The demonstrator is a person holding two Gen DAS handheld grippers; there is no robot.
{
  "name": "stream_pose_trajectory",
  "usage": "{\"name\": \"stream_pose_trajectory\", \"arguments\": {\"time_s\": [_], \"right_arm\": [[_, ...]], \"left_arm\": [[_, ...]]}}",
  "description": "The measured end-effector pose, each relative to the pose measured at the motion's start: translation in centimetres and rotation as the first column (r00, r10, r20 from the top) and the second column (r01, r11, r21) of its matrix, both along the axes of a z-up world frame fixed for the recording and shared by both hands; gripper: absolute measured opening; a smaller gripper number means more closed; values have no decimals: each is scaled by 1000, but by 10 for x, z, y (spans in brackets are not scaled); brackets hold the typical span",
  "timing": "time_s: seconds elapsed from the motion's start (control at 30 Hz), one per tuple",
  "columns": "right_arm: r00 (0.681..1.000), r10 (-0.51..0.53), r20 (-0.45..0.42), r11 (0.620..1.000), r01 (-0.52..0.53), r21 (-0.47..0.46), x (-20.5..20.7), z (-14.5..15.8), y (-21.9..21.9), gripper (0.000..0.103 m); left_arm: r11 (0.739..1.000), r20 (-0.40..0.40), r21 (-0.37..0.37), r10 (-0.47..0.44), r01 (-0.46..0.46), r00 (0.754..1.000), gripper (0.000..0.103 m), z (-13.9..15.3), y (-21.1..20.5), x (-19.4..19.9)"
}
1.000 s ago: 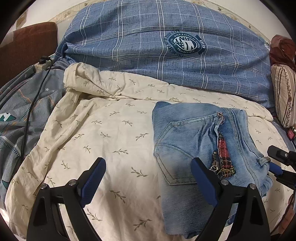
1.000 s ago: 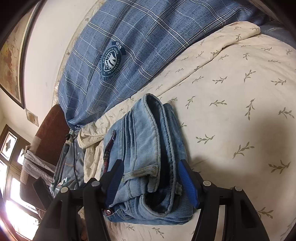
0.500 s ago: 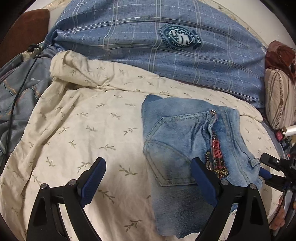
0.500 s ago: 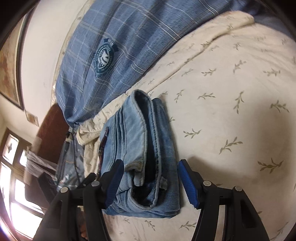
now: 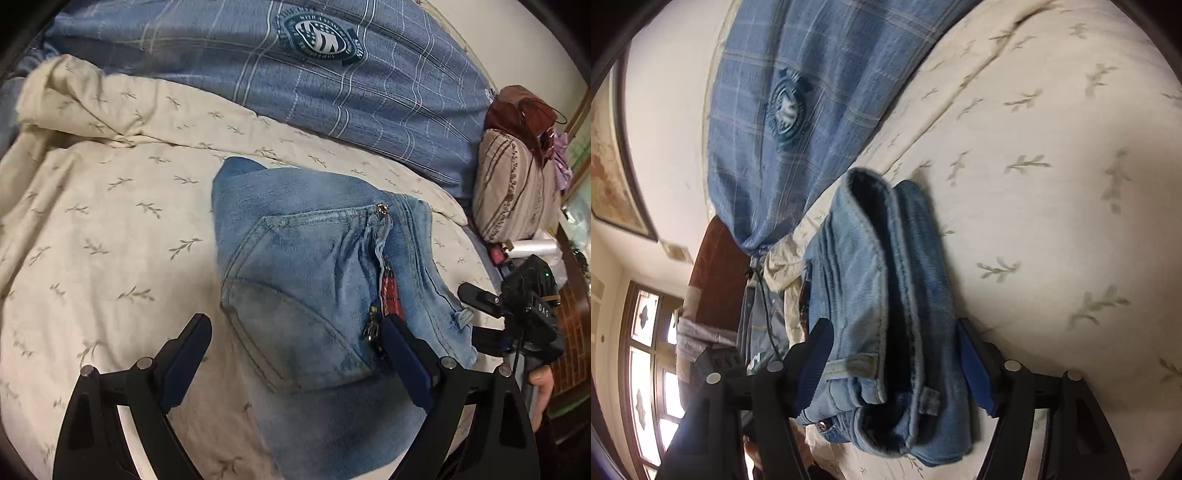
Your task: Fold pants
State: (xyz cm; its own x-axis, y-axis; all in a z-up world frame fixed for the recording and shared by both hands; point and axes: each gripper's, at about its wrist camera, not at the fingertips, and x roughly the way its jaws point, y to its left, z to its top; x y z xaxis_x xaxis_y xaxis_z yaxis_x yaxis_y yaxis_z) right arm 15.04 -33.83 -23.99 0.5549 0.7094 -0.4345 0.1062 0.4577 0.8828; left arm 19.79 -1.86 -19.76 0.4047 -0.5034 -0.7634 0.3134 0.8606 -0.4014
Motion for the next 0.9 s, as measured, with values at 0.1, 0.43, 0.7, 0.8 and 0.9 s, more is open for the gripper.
{"name": "stream_pose_trajectory", "arguments": {"time_s": [0.1,0.43,0.7,0.8,0.9], "right_arm": [[999,50,22,998,-49,-46,8,5,12,72],[995,69,71,969,-50,-243,7,14,37,56],[977,82,197,936,-8,-352,-9,40,48,48],[967,81,242,926,17,-376,-18,49,49,47],[955,84,284,923,33,-383,-28,60,47,47]], "left_arm": [[999,-16,-24,-38,38,999,93,-4,-2,7],[994,-16,-87,-62,61,998,84,-8,-7,10],[996,70,-56,-66,70,995,75,9,-14,-3],[994,116,-64,-79,86,990,73,18,-16,-11],[992,145,-62,-96,106,985,73,26,-20,-22]]}}
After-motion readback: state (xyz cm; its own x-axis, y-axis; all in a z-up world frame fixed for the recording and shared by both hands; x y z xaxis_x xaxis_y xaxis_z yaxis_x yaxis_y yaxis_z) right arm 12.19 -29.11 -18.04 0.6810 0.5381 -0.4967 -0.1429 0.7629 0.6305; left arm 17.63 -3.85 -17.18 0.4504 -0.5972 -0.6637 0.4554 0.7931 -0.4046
